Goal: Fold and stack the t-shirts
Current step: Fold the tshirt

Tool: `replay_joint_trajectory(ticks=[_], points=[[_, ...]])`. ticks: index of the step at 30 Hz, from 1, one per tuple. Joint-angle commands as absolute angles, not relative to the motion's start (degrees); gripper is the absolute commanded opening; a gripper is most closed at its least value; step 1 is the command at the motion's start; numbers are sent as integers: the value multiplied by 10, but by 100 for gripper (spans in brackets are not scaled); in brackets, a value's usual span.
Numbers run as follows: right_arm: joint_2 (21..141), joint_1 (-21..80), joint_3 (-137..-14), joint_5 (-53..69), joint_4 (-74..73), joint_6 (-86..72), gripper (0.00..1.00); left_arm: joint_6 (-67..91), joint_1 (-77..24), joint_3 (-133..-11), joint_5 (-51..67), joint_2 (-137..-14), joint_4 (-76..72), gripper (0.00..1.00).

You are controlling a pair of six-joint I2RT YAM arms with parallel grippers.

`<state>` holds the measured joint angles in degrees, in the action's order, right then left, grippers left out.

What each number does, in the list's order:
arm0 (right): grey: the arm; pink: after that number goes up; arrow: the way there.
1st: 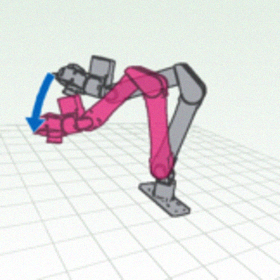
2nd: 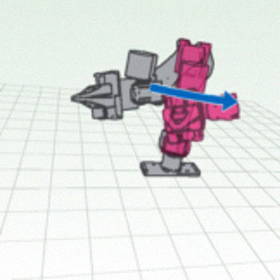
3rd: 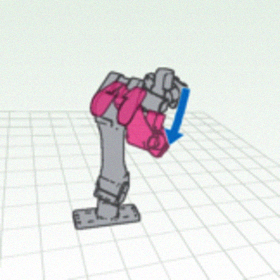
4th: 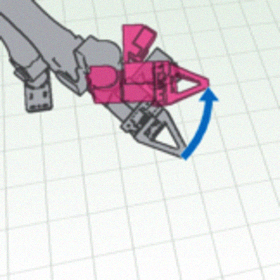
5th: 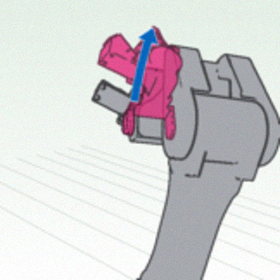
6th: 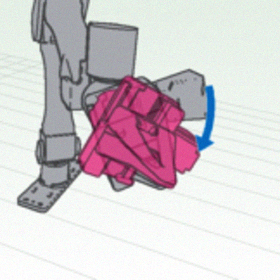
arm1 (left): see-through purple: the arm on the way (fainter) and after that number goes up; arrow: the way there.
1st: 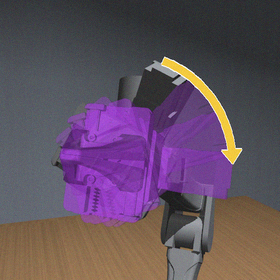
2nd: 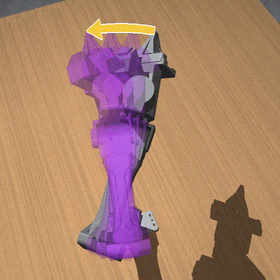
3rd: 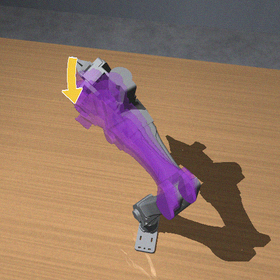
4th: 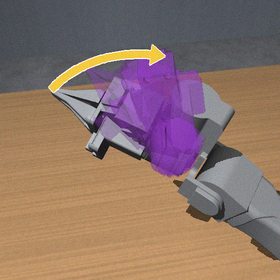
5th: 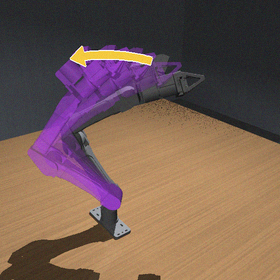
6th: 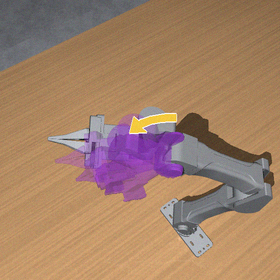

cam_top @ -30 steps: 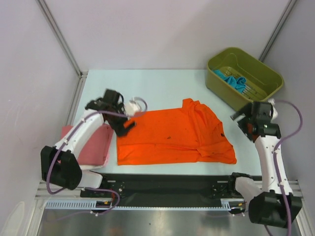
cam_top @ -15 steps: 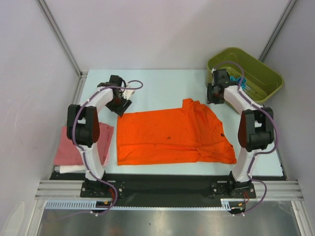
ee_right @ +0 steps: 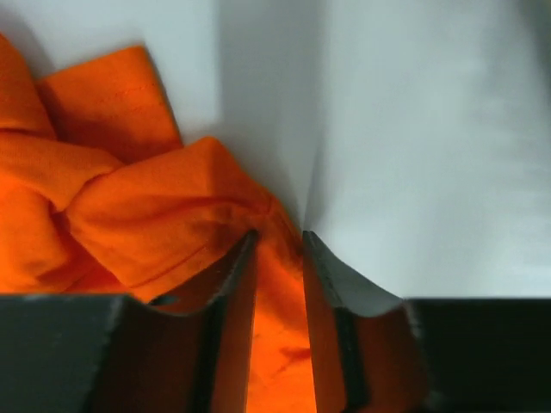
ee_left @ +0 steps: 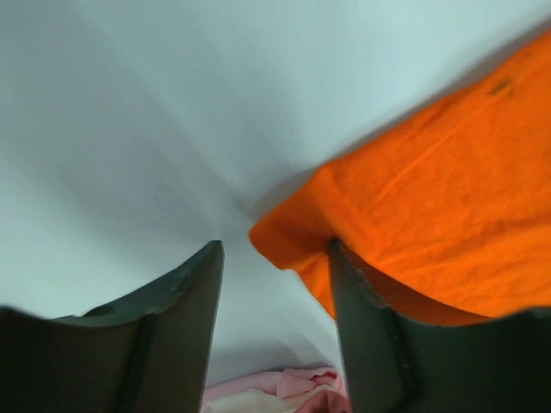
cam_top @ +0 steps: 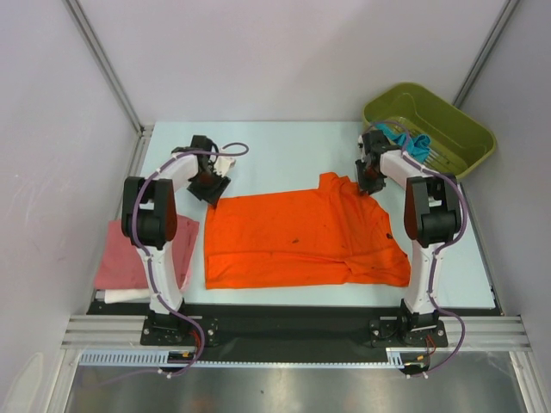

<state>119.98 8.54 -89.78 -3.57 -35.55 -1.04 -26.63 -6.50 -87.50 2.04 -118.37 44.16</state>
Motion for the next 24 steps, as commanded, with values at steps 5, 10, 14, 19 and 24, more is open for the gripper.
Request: replay_joint_trajectory(ticks=[5,10,14,19,24], points=[[1186,84,-887,-94,-345,-31,0,-249,-67,-862,120,-1187,439,0],[1144,79,-841,-180,-350,-48,0,-239,-64,-851,88,-1171,414,0],[1129,74,-801,-194,-359,-69,0,-238,-62,-857,56,-1170,408,0],[1115,90,-810,-137,-349,-47,39,-269,-67,-851,76,-1160,417,0],[1089,118,-887,-134,-366,-33,45,-281,-84,-852,80,-1151,414,0]])
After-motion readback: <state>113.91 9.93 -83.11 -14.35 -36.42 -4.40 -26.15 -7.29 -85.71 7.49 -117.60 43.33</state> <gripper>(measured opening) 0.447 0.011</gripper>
